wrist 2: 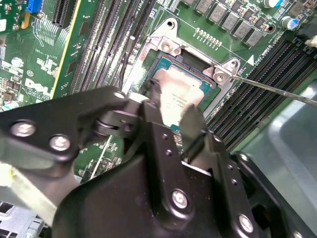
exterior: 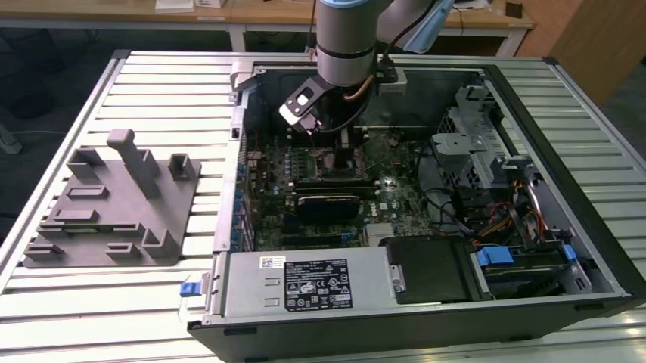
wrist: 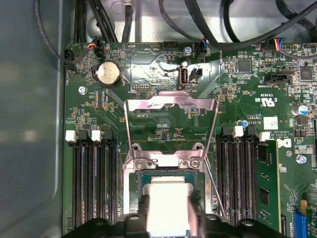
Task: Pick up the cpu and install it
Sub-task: 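Place the cpu into insertion slot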
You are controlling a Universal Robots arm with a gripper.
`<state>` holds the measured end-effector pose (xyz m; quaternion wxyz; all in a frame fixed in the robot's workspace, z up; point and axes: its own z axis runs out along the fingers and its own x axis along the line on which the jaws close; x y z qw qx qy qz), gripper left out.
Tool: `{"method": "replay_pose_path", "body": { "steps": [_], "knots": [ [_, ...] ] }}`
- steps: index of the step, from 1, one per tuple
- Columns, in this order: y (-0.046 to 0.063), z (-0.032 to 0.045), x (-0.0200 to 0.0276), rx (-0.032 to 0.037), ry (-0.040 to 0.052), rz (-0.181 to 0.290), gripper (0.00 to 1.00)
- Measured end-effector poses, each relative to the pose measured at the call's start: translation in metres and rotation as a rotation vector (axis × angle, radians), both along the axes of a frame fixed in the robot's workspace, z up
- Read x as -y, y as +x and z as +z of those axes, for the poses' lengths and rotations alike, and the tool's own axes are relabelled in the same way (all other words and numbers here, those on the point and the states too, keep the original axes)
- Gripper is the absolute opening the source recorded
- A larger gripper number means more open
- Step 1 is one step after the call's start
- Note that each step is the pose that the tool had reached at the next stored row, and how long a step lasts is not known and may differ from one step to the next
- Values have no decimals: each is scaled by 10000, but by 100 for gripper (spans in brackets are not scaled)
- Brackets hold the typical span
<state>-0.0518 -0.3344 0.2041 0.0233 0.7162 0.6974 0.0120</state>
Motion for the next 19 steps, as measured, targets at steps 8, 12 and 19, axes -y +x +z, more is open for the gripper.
{"method": "replay_pose_path", "body": {
  "steps": [8, 12, 19],
  "knots": [
    [0, 3, 0, 0, 0, 0, 11],
    [0, 4, 0, 0, 0, 0, 11],
    [0, 4, 0, -1, -1, 0, 11]
  ]
}}
